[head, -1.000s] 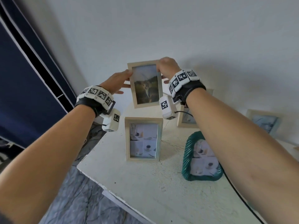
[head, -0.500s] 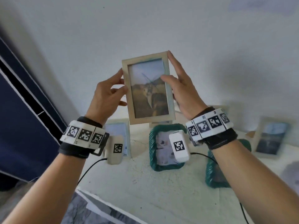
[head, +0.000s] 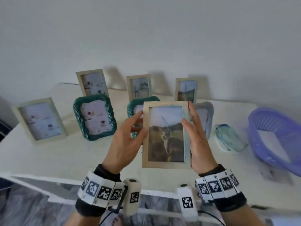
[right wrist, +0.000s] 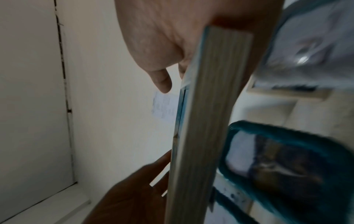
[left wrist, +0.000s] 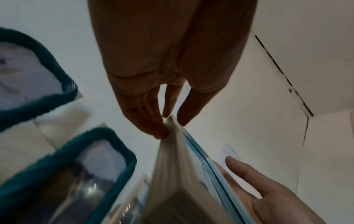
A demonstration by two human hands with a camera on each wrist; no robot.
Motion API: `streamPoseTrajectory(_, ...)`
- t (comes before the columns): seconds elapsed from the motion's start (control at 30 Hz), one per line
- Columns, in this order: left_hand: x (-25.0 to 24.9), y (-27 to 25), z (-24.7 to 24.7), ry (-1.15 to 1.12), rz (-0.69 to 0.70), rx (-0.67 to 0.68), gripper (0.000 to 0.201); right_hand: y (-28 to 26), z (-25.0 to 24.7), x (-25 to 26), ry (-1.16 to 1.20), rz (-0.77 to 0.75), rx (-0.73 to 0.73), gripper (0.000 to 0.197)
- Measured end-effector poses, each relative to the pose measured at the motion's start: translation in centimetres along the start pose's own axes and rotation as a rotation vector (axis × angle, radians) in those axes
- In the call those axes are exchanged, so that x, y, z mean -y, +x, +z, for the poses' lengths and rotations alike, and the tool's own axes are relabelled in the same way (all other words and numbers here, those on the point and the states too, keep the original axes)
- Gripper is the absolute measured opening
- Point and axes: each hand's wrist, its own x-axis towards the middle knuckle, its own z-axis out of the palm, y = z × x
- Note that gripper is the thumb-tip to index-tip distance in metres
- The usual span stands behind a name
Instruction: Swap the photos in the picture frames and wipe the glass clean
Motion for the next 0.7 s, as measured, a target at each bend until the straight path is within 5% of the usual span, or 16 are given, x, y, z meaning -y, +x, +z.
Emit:
streamPoseTrajectory(0.23, -1.6, -4.6, 11.1, 0.033, -0.030, 0.099, 0.090, -5.6, -6.8, -1.2, 0.185, 0.198, -0.122, 0.048)
streamPoseTrajectory(0.4, -1.5, -5.7, 14.3, 0.022, -0.107, 0.142, 0.127, -7.8, -8.6, -1.3, 0.338, 0.308, -0.098, 0.047)
streamPoseTrajectory(0.57, -1.2, -6.3, 14.9, -0.049, -0.153, 0.208, 0.130, -8.0, -9.4, -1.5, 0.394, 0.376, -0.093, 0.061)
streamPoseTrajectory(0.7, -0.8, -6.6, 14.3, -0.263, -0.145, 0.217, 0.112, -8.0, -10.4, -1.8, 0.408, 0.416, -0.101, 0.066)
